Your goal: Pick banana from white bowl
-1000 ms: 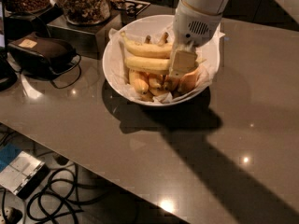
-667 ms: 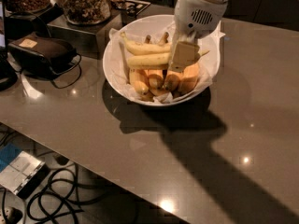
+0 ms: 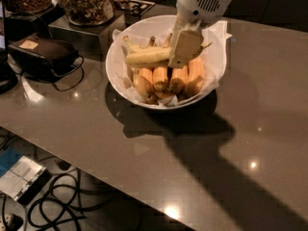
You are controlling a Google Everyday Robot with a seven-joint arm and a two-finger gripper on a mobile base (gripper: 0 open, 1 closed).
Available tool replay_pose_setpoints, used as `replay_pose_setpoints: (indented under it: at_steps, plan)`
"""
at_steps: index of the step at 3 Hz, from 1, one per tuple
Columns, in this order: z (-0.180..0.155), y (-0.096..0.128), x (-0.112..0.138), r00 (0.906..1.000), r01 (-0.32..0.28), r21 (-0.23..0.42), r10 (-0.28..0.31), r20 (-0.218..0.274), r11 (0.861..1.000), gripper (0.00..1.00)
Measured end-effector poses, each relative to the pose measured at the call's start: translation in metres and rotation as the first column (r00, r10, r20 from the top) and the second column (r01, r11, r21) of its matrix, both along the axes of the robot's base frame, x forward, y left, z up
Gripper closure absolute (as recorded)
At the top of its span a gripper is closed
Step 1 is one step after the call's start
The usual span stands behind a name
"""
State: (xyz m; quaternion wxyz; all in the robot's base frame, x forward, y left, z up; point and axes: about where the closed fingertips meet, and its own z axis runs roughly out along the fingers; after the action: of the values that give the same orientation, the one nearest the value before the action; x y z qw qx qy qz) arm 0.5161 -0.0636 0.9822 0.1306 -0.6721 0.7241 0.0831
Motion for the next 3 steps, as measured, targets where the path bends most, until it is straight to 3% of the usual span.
replay_pose_setpoints:
  at_steps: [2, 3]
  plan:
    - [0.017, 0.011, -0.008, 0.9966, -0.083, 0.087, 0.083, 0.004, 0.993, 1.00]
    - [0.031, 0.018, -0.025, 0.9896, -0.144, 0.123, 0.142, 0.021, 0.982, 1.00]
